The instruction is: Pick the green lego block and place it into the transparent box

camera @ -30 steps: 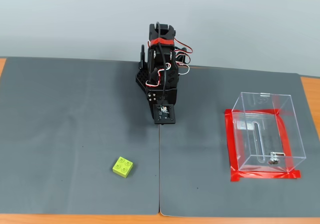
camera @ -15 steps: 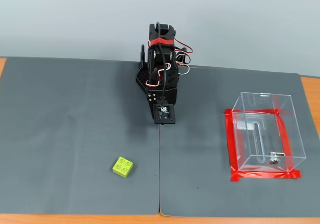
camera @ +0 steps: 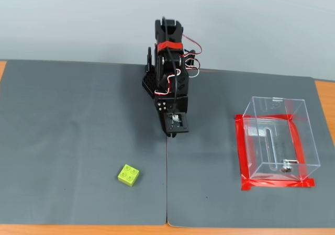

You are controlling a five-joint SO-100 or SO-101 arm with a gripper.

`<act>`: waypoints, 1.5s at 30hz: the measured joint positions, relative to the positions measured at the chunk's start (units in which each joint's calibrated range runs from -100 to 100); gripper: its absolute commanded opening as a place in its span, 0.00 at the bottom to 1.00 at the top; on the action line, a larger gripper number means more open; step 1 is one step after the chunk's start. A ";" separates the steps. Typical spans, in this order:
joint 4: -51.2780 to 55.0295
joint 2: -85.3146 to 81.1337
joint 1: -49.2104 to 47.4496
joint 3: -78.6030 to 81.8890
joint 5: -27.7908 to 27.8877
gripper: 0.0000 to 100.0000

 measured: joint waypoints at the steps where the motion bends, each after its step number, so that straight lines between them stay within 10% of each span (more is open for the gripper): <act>1: -1.56 2.72 0.00 -1.08 -0.10 0.02; 18: -13.27 46.05 -0.59 -31.16 -13.53 0.03; 45: -17.78 68.39 15.99 -50.29 -3.47 0.16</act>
